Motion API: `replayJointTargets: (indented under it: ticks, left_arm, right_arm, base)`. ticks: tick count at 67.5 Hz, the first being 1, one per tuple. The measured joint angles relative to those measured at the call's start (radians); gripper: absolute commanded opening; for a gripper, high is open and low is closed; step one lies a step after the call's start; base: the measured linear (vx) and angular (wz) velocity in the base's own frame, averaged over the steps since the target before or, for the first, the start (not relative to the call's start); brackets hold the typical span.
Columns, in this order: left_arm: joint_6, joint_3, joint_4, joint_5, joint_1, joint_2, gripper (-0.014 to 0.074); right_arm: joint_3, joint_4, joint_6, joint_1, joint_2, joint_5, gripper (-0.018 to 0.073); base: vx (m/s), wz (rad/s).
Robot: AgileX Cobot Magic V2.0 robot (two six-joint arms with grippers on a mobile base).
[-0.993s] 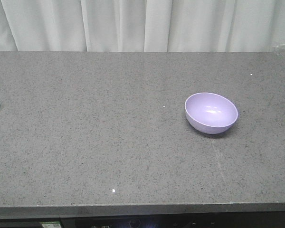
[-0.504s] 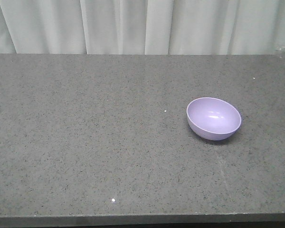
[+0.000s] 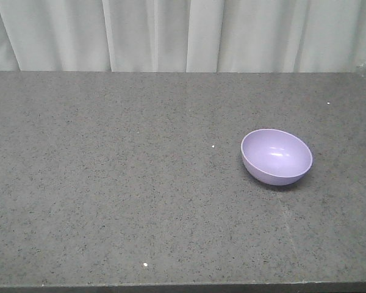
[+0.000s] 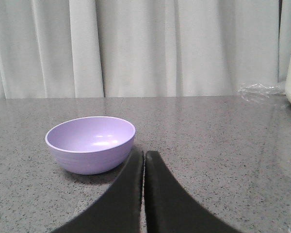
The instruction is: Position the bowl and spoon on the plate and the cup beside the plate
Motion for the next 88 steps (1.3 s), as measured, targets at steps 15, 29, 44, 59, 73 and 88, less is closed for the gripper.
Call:
replayJointTargets:
  ticks: [15,29,44,59,73,88]
  left_arm:
    - [0.000,0.000,0.000,0.000,0.000,0.000,-0.0006]
    - [0.000,0.000,0.000,0.000,0.000,0.000,-0.0006]
    - [0.000,0.000,0.000,0.000,0.000,0.000,-0.0006]
    - [0.000,0.000,0.000,0.000,0.000,0.000,-0.0006]
    - [0.000,0.000,0.000,0.000,0.000,0.000,-0.0006]
    - [0.000,0.000,0.000,0.000,0.000,0.000,-0.0006]
  right_arm:
    - [0.000,0.000,0.000,0.000,0.000,0.000,-0.0003]
    - [0.000,0.000,0.000,0.000,0.000,0.000,-0.0003]
    - [0.000,0.000,0.000,0.000,0.000,0.000,-0.0003]
    - [0.000,0.000,0.000,0.000,0.000,0.000,-0.0003]
    - [0.000,0.000,0.000,0.000,0.000,0.000,-0.0003]
    - [0.000,0.000,0.000,0.000,0.000,0.000,-0.0003]
  base:
    - [0.01,0.00]
    - [0.00,0.00]
    - [0.00,0.00]
    - [0.00,0.00]
    - [0.00,0.00]
    - [0.00,0.00]
